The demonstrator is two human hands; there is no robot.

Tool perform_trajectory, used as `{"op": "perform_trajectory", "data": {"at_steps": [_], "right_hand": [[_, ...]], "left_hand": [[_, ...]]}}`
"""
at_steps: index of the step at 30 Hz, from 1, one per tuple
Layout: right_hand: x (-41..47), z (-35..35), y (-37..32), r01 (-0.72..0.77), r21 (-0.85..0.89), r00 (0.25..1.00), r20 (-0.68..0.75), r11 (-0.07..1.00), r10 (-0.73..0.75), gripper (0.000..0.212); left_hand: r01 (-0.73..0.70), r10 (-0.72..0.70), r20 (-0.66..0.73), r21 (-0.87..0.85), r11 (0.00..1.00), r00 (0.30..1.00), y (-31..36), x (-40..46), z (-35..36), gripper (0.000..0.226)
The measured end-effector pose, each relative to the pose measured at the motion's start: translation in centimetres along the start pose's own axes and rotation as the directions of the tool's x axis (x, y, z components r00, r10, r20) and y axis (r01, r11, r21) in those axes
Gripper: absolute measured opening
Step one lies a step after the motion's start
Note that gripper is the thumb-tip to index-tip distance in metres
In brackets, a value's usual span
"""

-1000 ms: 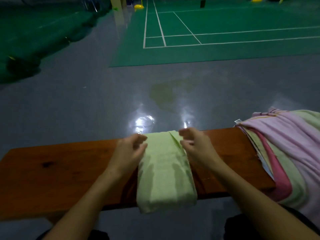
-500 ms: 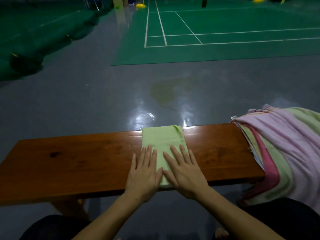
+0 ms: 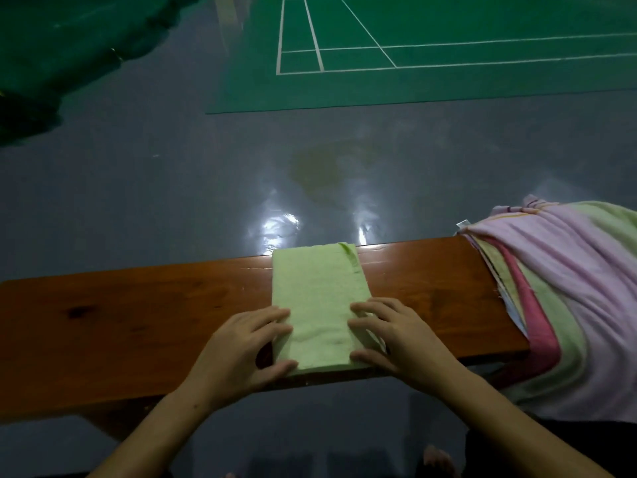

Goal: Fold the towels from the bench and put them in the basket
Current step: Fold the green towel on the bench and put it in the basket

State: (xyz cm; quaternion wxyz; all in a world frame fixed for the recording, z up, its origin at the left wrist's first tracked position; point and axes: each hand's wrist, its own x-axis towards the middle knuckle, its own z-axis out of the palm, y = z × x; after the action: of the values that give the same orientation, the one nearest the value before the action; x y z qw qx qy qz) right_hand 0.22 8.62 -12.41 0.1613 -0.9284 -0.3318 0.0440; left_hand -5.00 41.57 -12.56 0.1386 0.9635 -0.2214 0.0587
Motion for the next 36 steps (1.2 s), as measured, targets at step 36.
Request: {"op": "perform_trajectory", "data": {"at_steps": [36], "right_hand": [[1.2,-3.8,-2.0,-0.309,0.784,0.944,0.184,0.538,0.274,0.005]], "left_hand": [[0.206,-0.15,0.141,-0.694,0.69,0.979,2.6,1.8,-4.8,0.052]]}}
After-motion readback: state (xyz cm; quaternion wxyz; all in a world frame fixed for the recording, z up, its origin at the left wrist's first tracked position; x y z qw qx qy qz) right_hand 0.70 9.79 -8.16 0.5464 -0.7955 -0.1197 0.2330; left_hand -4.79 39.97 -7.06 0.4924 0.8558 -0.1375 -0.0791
